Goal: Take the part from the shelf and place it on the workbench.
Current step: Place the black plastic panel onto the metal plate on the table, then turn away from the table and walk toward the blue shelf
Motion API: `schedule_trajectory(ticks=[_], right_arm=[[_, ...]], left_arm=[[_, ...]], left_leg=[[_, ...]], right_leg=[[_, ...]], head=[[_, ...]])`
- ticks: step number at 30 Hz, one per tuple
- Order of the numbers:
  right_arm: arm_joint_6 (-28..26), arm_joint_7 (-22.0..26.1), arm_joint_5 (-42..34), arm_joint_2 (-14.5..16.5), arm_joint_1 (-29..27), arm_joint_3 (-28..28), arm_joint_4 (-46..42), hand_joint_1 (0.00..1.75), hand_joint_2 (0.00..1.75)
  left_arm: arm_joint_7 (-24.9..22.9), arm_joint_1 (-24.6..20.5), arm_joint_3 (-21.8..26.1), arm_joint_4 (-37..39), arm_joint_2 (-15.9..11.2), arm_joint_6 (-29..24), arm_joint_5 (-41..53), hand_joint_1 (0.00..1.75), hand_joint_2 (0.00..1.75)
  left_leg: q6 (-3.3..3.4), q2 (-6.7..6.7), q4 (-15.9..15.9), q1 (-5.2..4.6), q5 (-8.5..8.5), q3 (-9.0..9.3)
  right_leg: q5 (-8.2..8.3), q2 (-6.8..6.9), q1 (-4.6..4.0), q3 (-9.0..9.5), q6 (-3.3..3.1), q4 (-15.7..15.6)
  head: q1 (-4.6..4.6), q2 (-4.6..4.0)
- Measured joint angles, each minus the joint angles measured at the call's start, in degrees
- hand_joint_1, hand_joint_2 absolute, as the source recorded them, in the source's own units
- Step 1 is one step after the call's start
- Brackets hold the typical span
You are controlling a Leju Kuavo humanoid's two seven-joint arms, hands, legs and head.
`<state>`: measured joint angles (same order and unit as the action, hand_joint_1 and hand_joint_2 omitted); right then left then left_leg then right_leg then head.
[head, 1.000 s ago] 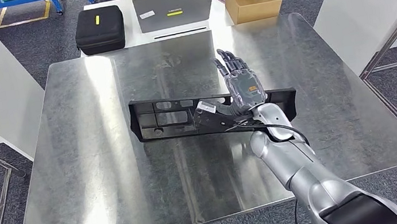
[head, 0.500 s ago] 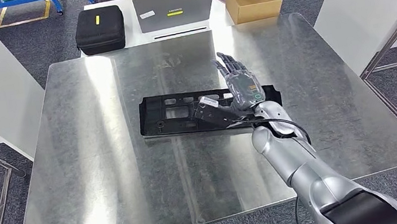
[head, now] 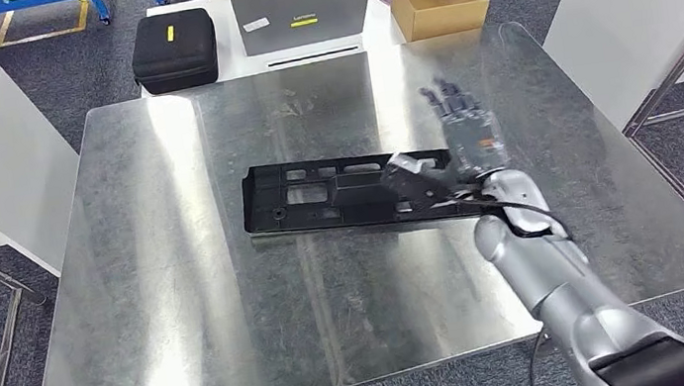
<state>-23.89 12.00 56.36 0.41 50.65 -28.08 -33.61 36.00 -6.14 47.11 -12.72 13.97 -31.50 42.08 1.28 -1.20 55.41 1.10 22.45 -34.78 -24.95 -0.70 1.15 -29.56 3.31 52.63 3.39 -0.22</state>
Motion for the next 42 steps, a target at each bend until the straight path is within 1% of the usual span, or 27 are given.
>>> schedule_trajectory(ticks=[5, 7, 9, 11, 13, 14, 16, 19, 20, 21, 22, 23, 25, 27, 28, 30, 32, 34, 36, 38, 40, 42], right_arm=[[-6.50, -0.48, -0.06, -11.02, 2.28, 4.39, -0.31, 0.00, 1.75], [-8.97, -0.47, -1.12, -15.71, 1.80, 6.70, -0.36, 0.00, 1.75], [-10.78, 0.19, -3.69, -20.97, -0.52, 9.87, -0.88, 0.00, 1.75], [-12.43, 1.05, -6.89, -26.02, -5.36, 14.39, -2.52, 0.00, 1.75], [-13.58, 2.04, -9.59, -29.51, -12.58, 20.05, -5.31, 0.00, 1.75], [-13.85, 2.71, -10.50, -30.54, -16.73, 23.32, -7.11, 0.00, 1.75], [-14.02, 3.95, -11.31, -31.45, -24.47, 29.60, -10.55, 0.00, 1.75], [-13.97, 3.72, -10.74, -31.57, -32.39, 36.80, -14.53, 0.00, 1.75], [-13.94, 3.69, -10.54, -31.14, -35.07, 39.24, -16.12, 0.00, 1.75], [-13.94, 4.38, -10.34, -30.03, -37.91, 42.22, -17.89, 0.00, 1.75], [-13.95, 5.85, -10.11, -28.25, -40.77, 45.66, -19.61, 0.00, 1.75], [-13.97, 8.17, -9.70, -25.72, -43.42, 49.60, -21.05, 0.00, 1.75], [-14.01, 13.78, -7.33, -19.71, -47.44, 58.11, -22.51, 0.00, 1.75], [-14.03, 18.43, -2.97, -14.36, -49.88, 66.63, -22.67, 0.00, 1.75], [-14.03, 19.85, -1.03, -12.31, -50.61, 70.39, -22.53, 0.00, 1.75], [-14.03, 21.92, 1.89, -8.96, -51.33, 77.08, -22.10, 0.00, 1.75], [-14.03, 23.37, 4.70, -6.50, -50.93, 83.34, -20.89, 0.00, 1.75], [-14.03, 23.68, 6.85, -4.42, -50.28, 88.86, -18.92, 0.00, 1.75], [-14.02, 23.58, 9.02, -2.33, -49.86, 92.83, -17.08, 0.00, 1.75], [-14.01, 23.32, 13.54, -0.19, -48.81, 96.84, -14.96, 0.00, 1.75], [-14.01, 21.06, 19.87, 2.14, -47.15, 102.07, -11.62, 0.00, 1.75], [-14.01, 16.05, 24.09, 4.45, -45.91, 106.64, -7.46, 0.00, 1.75]], left_arm=[[0.63, 0.90, 0.96, 0.03, 0.06, 0.15, -1.07, 0.00, 0.00], [0.65, 0.98, 1.42, 0.05, 0.21, 0.11, -1.51, 0.00, 0.00], [0.64, 1.05, 1.91, 0.11, 0.51, -0.05, -2.05, 0.00, 0.00], [0.61, 1.22, 2.45, 0.22, 0.90, -0.22, -2.66, 0.00, 0.00], [0.56, 1.36, 3.02, 0.32, 1.32, -0.33, -3.22, 0.00, 0.00], [0.54, 1.39, 3.31, 0.34, 1.53, -0.37, -3.46, 0.00, 0.00], [0.52, 1.40, 3.75, 0.36, 1.87, -0.39, -3.68, 0.00, 0.00], [0.51, 1.36, 4.26, 0.37, 2.14, -0.38, -3.99, 0.00, 0.00], [0.47, 1.35, 4.42, 0.37, 2.25, -0.38, -4.13, 0.00, 0.00], [0.43, 1.34, 4.59, 0.37, 2.39, -0.39, -4.31, 0.00, 0.00], [0.38, 1.36, 4.75, 0.37, 2.52, -0.42, -4.49, 0.00, 0.00], [0.33, 1.37, 4.93, 0.37, 2.68, -0.45, -4.66, 0.00, 0.00], [0.30, 1.39, 5.40, 0.37, 2.93, -0.72, -5.14, 0.00, 0.00], [0.29, 1.39, 5.95, 0.37, 3.10, -1.21, -5.49, 0.00, 0.00], [0.30, 1.38, 6.16, 0.37, 3.17, -1.43, -5.57, 0.00, 0.00], [0.31, 1.38, 6.50, 0.37, 3.27, -1.78, -5.72, 0.00, 0.00], [0.41, 1.31, 6.85, 0.37, 3.31, -2.09, -6.00, 0.00, 0.00], [0.62, 1.22, 7.22, 0.37, 3.35, -2.24, -6.29, 0.00, 0.00], [0.78, 1.21, 7.50, 0.37, 3.40, -2.23, -6.52, 0.00, 0.00], [0.66, 1.18, 7.82, 0.37, 3.41, -2.15, -6.65, 0.00, 0.00], [0.16, 1.12, 8.08, 0.37, 3.41, -2.10, -6.21, 0.00, 0.00], [-0.44, 1.12, 8.05, 0.39, 3.40, -2.11, -5.03, 0.00, 0.00]], left_leg=[[0.15, -0.07, 0.07, -0.21, -0.02, -0.12], [0.20, -0.15, 0.11, -0.25, 0.01, -0.12], [0.37, -0.44, 0.16, -0.26, 0.12, -0.07], [0.57, -0.83, 0.21, -0.26, 0.28, 0.03], [0.70, -1.05, 0.23, -0.27, 0.40, 0.08], [0.75, -1.07, 0.23, -0.28, 0.45, 0.08], [0.83, -1.03, 0.21, -0.36, 0.57, 0.05], [0.81, -0.78, 0.18, -0.39, 0.68, 0.13], [0.77, -0.76, 0.17, -0.33, 0.74, 0.21], [0.71, -0.80, 0.16, -0.26, 0.83, 0.33], [0.66, -0.86, 0.15, -0.20, 0.95, 0.46], [0.62, -0.92, 0.15, -0.16, 1.07, 0.60], [0.60, -0.97, 0.14, -0.17, 1.23, 0.79], [0.59, -0.92, 0.13, -0.18, 1.25, 0.82], [0.59, -0.89, 0.13, -0.18, 1.25, 0.83], [0.58, -0.75, 0.13, -0.18, 1.25, 0.84], [0.50, -0.54, 0.12, -0.17, 1.33, 0.92], [0.45, -0.40, 0.11, -0.17, 1.47, 1.04], [0.47, -0.33, 0.11, -0.21, 1.54, 1.12], [0.46, -0.17, 0.10, -0.23, 1.54, 1.16], [0.46, -0.02, 0.10, -0.21, 1.55, 1.25], [0.45, 0.00, 0.11, -0.19, 1.55, 1.30]], right_leg=[[0.07, 0.09, 0.16, -0.07, 0.11, -0.02], [0.03, 0.17, 0.17, -0.09, 0.17, -0.04], [-0.14, 0.48, 0.18, -0.07, 0.42, -0.09], [-0.36, 0.86, 0.18, 0.29, 0.76, -0.14], [-0.46, 1.03, 0.17, 0.69, 0.90, -0.15], [-0.50, 1.04, 0.16, 0.75, 0.96, -0.15], [-0.56, 0.99, 0.19, 0.74, 1.06, -0.14], [-0.64, 0.76, 0.25, 0.59, 1.07, -0.14], [-0.73, 0.75, 0.22, 0.60, 1.04, -0.14], [-0.86, 0.81, 0.17, 0.62, 0.96, -0.16], [-1.00, 0.88, 0.11, 0.67, 0.87, -0.17], [-1.12, 0.95, 0.07, 0.74, 0.83, -0.18], [-1.25, 0.98, 0.07, 0.87, 0.82, -0.17], [-1.27, 0.90, 0.09, 1.07, 0.85, -0.14], [-1.27, 0.86, 0.08, 1.16, 0.84, -0.13], [-1.28, 0.73, 0.10, 1.21, 0.84, -0.12], [-1.31, 0.56, 0.12, 1.03, 0.81, -0.13], [-1.41, 0.48, 0.12, 0.91, 0.71, -0.14], [-1.46, 0.44, 0.14, 0.92, 0.63, -0.14], [-1.45, 0.29, 0.15, 0.90, 0.64, -0.14], [-1.44, 0.15, 0.14, 0.92, 0.64, -0.14], [-1.45, 0.13, 0.14, 0.97, 0.63, -0.13]], head=[[0.03, 0.00], [0.02, 0.00], [0.01, 0.00], [0.04, 0.00], [0.08, 0.00], [0.10, 0.00], [0.15, 0.00], [0.10, -0.01], [0.07, -0.01], [0.05, 0.00], [0.07, 0.00], [0.09, 0.00], [0.13, 0.00], [0.12, 0.00], [0.12, 0.00], [0.10, 0.00], [0.09, 0.00], [0.12, 0.00], [0.13, 0.00], [0.10, 0.00], [0.09, 0.00], [0.10, 0.00]])
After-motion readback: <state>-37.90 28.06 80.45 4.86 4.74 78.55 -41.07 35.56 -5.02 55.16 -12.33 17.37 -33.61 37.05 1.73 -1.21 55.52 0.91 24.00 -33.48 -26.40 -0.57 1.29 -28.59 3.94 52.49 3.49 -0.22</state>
